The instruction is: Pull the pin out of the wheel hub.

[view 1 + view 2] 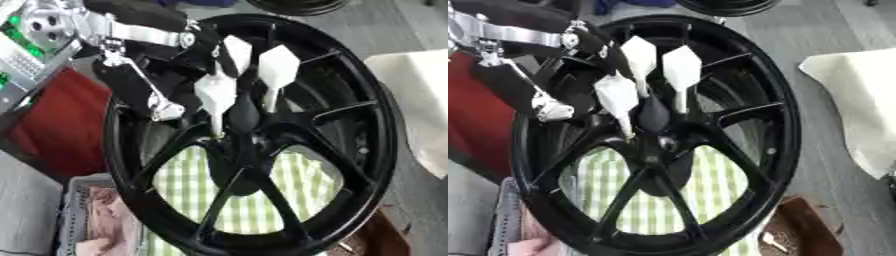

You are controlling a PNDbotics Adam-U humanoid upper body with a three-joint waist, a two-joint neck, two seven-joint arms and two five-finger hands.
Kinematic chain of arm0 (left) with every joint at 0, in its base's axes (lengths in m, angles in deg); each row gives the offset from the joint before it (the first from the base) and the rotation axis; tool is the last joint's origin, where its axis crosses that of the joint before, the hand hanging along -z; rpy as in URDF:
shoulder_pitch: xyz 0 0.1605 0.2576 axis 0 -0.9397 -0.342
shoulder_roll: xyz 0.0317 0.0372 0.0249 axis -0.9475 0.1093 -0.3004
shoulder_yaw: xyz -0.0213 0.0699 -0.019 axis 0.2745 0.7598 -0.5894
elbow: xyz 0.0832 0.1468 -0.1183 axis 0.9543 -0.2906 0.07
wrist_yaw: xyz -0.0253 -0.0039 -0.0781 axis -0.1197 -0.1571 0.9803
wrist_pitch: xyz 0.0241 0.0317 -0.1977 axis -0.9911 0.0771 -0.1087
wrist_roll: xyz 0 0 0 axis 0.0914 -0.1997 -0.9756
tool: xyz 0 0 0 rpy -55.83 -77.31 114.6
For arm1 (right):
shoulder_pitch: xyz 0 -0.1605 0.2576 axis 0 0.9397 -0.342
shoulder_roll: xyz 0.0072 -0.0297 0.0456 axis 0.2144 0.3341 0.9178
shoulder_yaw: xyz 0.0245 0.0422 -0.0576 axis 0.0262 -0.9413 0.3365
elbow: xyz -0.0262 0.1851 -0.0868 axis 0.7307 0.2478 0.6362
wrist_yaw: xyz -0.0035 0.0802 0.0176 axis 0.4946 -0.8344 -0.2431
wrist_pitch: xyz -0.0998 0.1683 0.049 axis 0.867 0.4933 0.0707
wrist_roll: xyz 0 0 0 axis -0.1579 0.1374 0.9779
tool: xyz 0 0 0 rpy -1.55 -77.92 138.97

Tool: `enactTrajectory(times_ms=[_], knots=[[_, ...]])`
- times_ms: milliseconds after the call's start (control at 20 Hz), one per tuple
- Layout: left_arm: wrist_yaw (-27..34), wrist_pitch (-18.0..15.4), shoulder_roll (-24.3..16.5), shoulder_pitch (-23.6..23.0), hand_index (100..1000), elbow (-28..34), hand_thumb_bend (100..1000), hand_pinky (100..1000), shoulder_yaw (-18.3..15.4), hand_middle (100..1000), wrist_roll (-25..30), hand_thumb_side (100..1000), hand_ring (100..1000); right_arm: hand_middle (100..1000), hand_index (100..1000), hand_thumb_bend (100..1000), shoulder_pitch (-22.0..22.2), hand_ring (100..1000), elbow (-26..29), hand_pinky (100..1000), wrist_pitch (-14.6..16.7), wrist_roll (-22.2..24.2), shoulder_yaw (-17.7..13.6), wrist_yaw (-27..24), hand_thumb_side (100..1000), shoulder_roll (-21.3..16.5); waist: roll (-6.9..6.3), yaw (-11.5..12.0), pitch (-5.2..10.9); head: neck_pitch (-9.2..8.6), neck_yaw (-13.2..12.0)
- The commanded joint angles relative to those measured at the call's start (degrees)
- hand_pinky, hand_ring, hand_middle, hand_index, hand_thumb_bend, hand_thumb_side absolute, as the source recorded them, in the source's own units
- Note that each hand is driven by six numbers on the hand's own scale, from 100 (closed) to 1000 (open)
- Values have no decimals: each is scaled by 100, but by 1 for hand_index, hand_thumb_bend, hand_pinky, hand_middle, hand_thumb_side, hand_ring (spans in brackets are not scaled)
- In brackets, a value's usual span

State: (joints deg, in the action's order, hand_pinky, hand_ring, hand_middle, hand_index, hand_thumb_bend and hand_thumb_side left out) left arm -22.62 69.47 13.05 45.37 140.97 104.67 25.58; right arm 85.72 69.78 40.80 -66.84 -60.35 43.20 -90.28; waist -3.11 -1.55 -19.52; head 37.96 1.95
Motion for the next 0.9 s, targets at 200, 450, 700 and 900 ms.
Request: enactTrajectory(times_ms=[200, 450, 700, 900], knots=[[-96, -73, -4, 47, 894, -115, 118, 920, 26, 823, 21, 119, 807, 549, 555, 321, -18, 616, 58, 422, 6, -23, -19, -51, 284, -55, 10, -21, 63, -130, 26], [-178, -164, 7, 44, 894, -166, 135, 914, 79, 822, 21, 110, 805, 549, 555, 322, -35, 616, 58, 422, 7, -41, -21, -67, 285, -42, 5, -28, 56, -137, 1], [-182, -249, -15, 55, 886, -93, 158, 916, -7, 833, 21, 107, 811, 548, 555, 320, -50, 616, 58, 422, 5, -49, -20, -94, 287, -22, 3, -11, 52, -131, 8], [-331, -361, -49, 47, 861, -69, 186, 905, -14, 788, 21, 104, 787, 549, 555, 324, -55, 616, 58, 422, 0, -49, -22, -123, 286, -17, 0, 2, 48, -131, 2]])
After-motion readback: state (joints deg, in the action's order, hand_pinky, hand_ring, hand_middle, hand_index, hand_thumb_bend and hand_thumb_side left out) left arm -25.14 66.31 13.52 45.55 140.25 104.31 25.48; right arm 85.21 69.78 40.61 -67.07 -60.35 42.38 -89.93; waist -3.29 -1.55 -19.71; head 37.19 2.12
